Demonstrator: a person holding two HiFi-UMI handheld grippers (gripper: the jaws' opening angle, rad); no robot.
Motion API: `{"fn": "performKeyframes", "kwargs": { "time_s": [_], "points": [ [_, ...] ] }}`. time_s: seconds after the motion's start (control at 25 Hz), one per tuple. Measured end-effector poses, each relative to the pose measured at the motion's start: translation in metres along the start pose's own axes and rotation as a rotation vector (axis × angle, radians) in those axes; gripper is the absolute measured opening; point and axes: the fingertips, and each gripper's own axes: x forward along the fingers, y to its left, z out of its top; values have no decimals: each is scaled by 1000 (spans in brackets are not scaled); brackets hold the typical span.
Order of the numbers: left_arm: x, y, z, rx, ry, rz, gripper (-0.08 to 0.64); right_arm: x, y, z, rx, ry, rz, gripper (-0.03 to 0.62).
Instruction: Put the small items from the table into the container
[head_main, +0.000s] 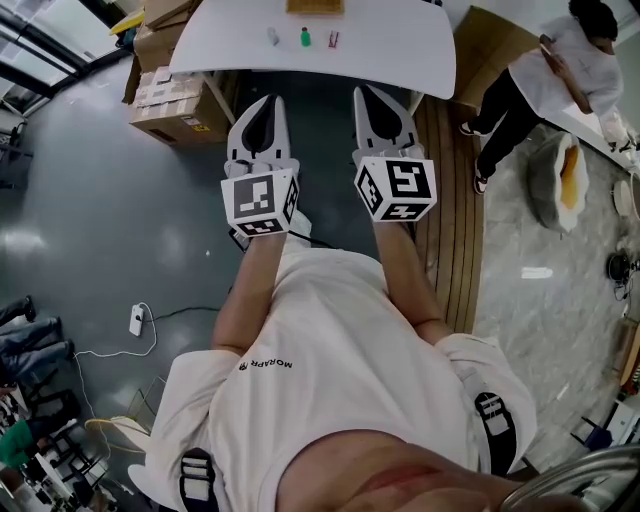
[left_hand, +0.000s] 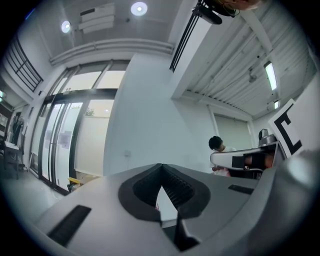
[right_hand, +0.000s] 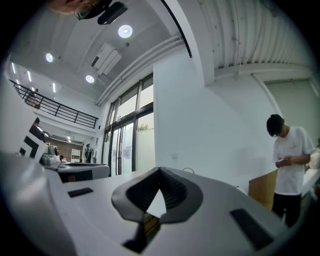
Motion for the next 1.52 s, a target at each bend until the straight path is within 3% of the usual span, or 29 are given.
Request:
{"fn": "performKeyframes", "kwargs": {
  "time_s": [0.28,1.0,1.52],
  "points": [
    [60,28,-20,7,-3,-14,3,64,-15,-18,-9,0,-8,12],
    [315,162,-49,-42,36,-113,3,332,-80,-26,-11,33,-125,12],
    [409,200,-77,-39,72,-166,3,415,-116,-46,-21,73,-186,12]
  ]
}}
